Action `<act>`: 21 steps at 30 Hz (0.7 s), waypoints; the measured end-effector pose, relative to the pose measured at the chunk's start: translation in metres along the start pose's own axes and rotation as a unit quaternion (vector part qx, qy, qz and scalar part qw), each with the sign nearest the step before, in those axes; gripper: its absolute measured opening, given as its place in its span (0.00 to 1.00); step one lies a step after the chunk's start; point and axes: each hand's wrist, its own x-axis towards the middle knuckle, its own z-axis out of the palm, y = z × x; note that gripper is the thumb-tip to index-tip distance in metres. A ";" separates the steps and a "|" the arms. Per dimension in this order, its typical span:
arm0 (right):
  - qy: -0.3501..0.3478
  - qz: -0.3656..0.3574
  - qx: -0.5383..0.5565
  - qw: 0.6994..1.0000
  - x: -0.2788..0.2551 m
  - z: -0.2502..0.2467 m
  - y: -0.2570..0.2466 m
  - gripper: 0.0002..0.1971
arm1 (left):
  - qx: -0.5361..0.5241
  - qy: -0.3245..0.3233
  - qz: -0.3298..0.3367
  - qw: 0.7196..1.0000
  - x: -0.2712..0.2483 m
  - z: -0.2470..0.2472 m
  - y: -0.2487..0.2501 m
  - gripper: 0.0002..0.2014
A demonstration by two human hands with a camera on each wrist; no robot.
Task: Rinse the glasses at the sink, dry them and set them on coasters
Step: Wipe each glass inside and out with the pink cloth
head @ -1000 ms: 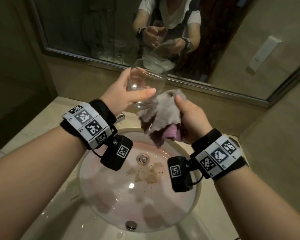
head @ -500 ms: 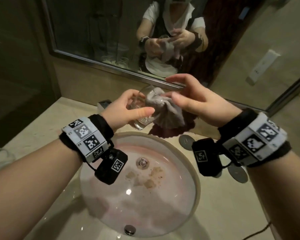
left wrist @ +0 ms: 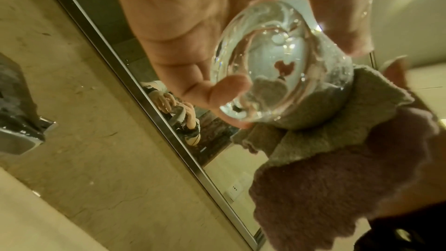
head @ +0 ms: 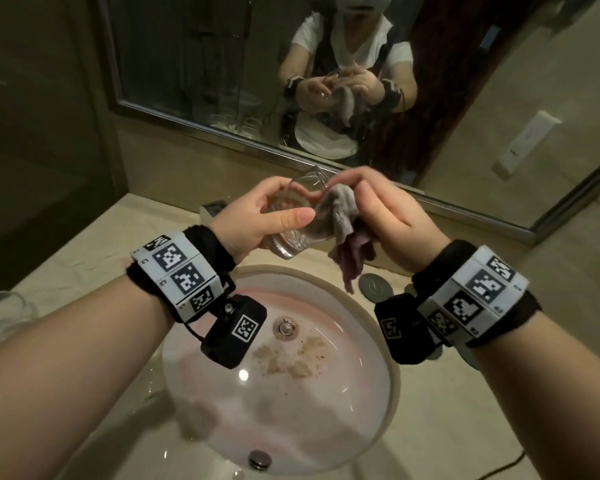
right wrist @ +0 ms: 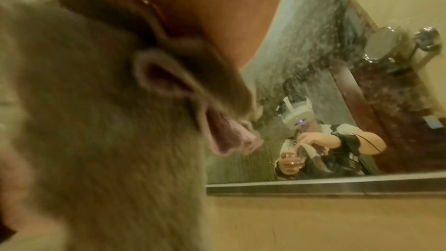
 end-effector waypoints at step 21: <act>-0.033 -0.045 -0.141 0.988 0.007 -0.004 0.010 0.14 | 0.176 -0.051 0.014 0.983 0.001 0.000 0.014 0.30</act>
